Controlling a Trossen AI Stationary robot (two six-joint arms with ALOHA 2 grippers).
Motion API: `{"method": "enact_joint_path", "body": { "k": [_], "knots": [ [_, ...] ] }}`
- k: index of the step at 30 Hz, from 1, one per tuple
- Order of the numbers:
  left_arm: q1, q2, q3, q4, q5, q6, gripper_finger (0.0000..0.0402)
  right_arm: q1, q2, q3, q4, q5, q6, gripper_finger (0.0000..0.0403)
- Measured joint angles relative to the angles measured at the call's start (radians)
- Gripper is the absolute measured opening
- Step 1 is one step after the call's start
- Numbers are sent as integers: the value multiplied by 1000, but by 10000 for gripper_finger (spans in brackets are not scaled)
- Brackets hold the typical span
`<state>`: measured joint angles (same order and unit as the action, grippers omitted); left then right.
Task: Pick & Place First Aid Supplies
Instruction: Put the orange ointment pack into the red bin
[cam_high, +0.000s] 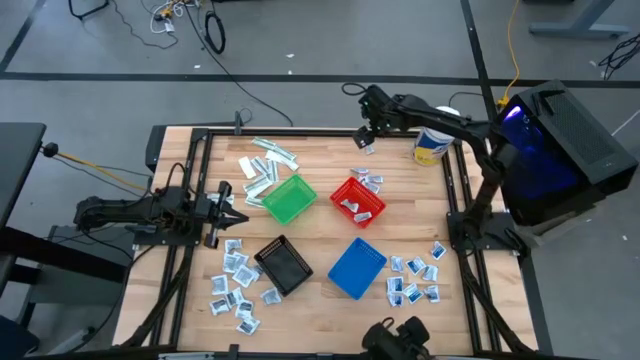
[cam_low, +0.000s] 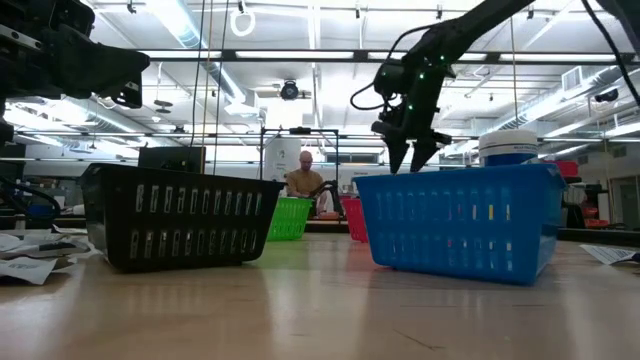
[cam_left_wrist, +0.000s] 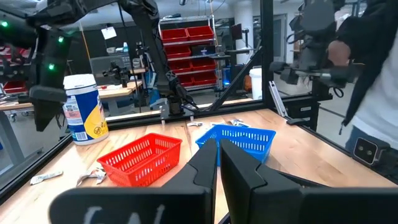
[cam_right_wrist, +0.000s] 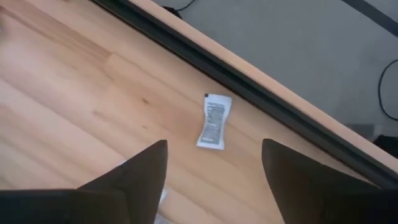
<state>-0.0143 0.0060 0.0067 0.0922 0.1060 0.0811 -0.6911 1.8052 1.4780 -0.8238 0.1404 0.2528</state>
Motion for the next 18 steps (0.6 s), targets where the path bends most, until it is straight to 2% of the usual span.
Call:
{"method": "enact_joint_path", "body": {
  "k": [7,18],
  "knots": [
    [0,0,0,0,0,0,25,-17,51,0,19,1,-52,303],
    [0,0,0,0,0,0,25,-44,129,0,32,0,-29,307]
  ]
}}
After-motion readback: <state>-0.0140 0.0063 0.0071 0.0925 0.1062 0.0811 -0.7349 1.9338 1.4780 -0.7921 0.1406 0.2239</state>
